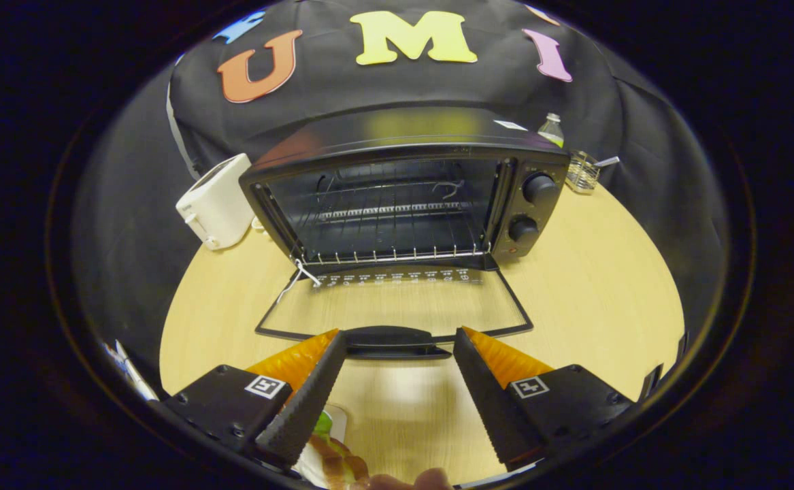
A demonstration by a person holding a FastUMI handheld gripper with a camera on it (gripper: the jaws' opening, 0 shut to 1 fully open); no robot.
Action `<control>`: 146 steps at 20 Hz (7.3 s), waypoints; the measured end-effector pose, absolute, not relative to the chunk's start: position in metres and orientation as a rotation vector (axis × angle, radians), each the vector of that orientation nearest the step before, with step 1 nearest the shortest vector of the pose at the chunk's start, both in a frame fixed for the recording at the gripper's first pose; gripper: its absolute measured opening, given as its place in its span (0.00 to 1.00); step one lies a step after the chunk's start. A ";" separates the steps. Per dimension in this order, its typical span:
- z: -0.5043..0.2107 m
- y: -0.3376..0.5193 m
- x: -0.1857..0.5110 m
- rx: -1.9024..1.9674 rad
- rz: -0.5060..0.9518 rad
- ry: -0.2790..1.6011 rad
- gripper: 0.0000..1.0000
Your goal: Open the toaster oven, put the food inside, and close the toaster oven door.
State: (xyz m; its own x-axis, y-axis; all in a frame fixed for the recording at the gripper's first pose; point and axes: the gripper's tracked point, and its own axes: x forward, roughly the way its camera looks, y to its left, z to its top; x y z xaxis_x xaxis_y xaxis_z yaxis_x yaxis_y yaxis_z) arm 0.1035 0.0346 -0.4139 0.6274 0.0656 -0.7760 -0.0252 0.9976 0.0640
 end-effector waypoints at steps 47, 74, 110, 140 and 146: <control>-0.357 0.091 -0.016 0.760 0.527 1.277 0.37; -0.425 0.060 0.277 1.305 0.047 0.585 0.46; -0.476 0.009 0.041 0.031 0.132 1.046 1.00; -0.425 0.038 0.105 0.037 0.125 0.793 1.00; -0.371 0.041 0.125 0.063 0.099 0.689 1.00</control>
State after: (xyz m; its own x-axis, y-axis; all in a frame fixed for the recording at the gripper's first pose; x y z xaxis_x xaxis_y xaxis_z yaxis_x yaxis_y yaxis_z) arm 0.1253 0.0409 -0.3713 0.7675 0.1125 -0.6312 -0.0706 0.9933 0.0911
